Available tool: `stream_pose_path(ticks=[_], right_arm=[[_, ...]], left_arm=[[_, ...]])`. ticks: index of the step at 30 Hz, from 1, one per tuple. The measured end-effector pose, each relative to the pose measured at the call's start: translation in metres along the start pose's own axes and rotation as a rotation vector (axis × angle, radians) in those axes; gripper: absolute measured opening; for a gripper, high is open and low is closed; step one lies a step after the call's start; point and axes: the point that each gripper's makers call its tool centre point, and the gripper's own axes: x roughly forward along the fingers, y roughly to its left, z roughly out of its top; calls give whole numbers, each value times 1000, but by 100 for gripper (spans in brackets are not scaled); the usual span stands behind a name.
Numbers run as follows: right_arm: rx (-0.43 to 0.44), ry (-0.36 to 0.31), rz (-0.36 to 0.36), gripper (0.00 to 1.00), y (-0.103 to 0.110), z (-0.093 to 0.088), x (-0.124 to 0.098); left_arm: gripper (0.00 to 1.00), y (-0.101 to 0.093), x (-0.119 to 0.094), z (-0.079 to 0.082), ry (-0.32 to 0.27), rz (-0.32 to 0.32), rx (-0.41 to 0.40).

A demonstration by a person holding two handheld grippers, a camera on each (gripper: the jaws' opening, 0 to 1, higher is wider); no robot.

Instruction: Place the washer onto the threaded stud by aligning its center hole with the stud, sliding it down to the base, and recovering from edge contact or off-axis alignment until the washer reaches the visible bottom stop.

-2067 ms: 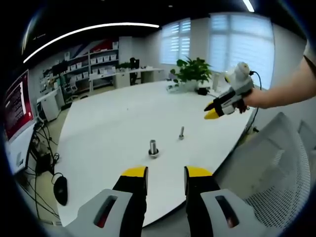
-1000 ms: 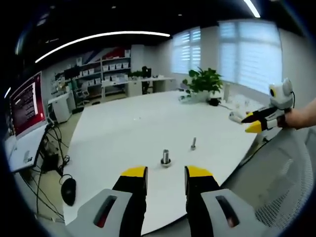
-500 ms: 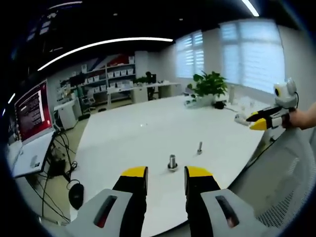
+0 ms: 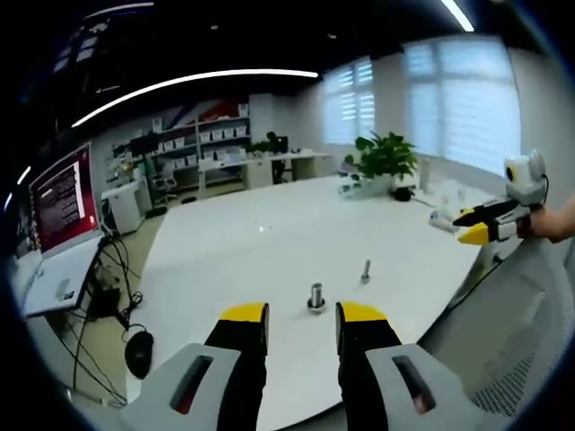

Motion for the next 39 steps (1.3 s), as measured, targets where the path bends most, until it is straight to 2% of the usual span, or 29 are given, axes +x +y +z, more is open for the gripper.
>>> stream_pose_path(ticks=[2, 6, 9, 18, 28, 39], right_arm=[[10, -4, 2, 36, -1, 0, 1], [19, 39, 12, 37, 0, -9, 3], [14, 22, -1, 36, -2, -5, 1], [21, 37, 7, 36, -2, -9, 2], [38, 7, 14, 35, -1, -4, 0], [33, 20, 24, 35, 1, -7, 1]], left_arm=[[28, 2, 0, 4, -17, 2, -14], [28, -1, 0, 5, -24, -9, -26], [28, -3, 0, 5, -26, -17, -9], [29, 1, -1, 8, -45, -3, -34], [29, 3, -2, 9, -49, 9, -26], [30, 2, -2, 7, -40, 12, -25]])
